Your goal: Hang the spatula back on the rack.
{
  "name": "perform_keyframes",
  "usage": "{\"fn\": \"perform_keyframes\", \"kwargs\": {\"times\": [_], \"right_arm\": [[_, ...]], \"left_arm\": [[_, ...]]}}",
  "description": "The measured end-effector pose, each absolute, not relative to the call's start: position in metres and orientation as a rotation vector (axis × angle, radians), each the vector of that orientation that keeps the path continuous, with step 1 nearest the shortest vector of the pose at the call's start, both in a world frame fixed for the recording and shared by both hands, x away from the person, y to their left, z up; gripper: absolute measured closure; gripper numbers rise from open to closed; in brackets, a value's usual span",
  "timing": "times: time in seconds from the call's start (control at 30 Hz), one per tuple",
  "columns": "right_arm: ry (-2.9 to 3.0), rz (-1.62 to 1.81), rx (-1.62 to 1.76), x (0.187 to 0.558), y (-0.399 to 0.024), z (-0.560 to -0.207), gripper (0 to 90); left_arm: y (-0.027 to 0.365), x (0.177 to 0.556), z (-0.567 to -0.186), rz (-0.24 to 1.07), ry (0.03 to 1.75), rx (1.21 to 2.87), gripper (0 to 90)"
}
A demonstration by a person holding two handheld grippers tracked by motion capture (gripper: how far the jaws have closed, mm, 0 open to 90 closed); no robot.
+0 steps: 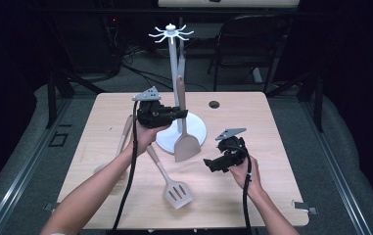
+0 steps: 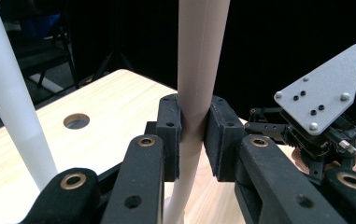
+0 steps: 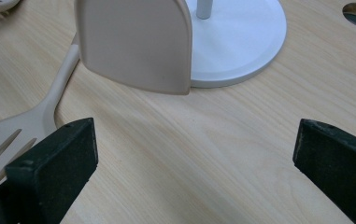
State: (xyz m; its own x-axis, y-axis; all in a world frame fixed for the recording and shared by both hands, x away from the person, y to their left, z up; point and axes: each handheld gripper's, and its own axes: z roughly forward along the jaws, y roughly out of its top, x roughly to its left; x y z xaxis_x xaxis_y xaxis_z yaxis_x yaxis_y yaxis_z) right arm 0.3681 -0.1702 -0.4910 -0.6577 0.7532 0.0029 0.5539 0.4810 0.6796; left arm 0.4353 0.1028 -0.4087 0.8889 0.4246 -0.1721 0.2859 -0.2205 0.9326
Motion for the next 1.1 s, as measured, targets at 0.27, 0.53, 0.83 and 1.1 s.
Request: {"fn": "perform_keyframes", "kwargs": {"times": [0.27, 0.53, 0.83, 1.1], "right_arm": [[2.443, 0.935, 1.129, 0.372, -0.17, -0.496, 0.0], [2.447, 0.916, 1.133, 0.374, -0.171, -0.497, 0.0], [2.446, 0.91, 1.139, 0.375, -0.171, -0.499, 0.1], [2.452, 0.888, 1.128, 0.375, -0.172, -0.498, 0.2]], "left_arm": [[0.105, 0.441, -0.398, 0.155, 0.524, 1.832, 77.0], [0.108, 0.45, -0.386, 0.17, 0.512, 1.829, 77.0], [0.113, 0.46, -0.371, 0.191, 0.517, 1.826, 77.0], [0.113, 0.463, -0.356, 0.2, 0.489, 1.822, 77.0]]}}
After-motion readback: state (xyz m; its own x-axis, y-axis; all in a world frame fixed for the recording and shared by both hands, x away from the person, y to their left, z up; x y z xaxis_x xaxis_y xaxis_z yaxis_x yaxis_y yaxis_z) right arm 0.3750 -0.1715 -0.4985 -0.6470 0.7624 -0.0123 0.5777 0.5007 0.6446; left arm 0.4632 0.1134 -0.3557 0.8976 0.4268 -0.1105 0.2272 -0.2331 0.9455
